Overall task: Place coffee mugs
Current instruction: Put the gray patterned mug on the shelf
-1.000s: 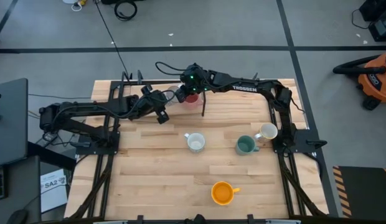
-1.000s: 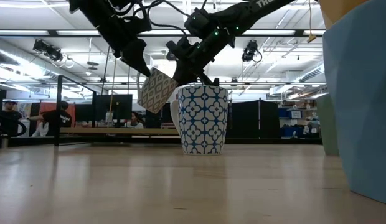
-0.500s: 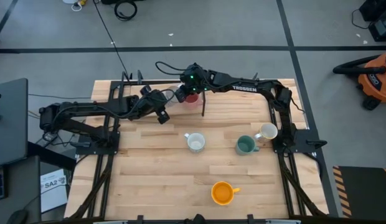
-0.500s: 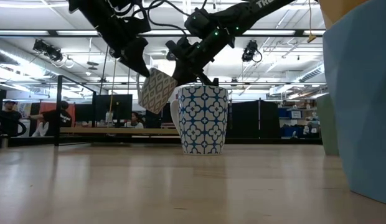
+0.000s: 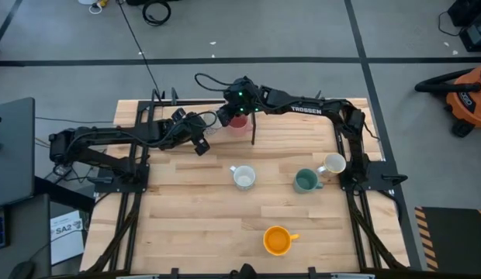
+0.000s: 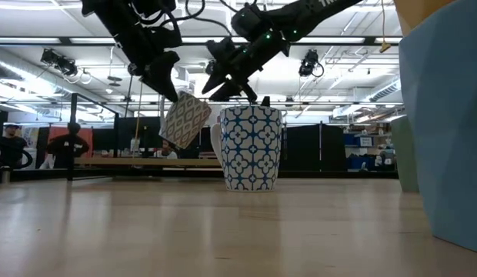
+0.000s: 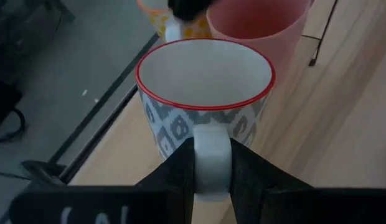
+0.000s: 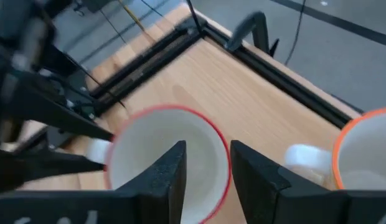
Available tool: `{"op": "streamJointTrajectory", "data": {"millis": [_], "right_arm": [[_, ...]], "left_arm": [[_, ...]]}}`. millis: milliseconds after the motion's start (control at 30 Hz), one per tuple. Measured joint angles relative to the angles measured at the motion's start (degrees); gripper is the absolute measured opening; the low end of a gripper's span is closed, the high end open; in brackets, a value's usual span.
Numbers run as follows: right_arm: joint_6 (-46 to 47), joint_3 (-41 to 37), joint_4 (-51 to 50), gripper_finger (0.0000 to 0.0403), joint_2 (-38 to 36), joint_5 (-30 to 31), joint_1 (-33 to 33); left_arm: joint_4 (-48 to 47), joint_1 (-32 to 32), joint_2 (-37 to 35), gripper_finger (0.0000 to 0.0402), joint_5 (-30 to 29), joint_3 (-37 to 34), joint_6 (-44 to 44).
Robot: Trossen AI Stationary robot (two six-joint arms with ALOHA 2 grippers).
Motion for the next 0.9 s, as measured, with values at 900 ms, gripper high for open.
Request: {"op": "streamJointTrajectory", "data": {"millis": [900], "right_arm": [[-13.42,0.02,-14.28,0.0128,-19.78,-12.81,-7.77]], "left_arm": [[11.96,13.92,5.5,0.0076,1.58,0.07,-3.57]]}}
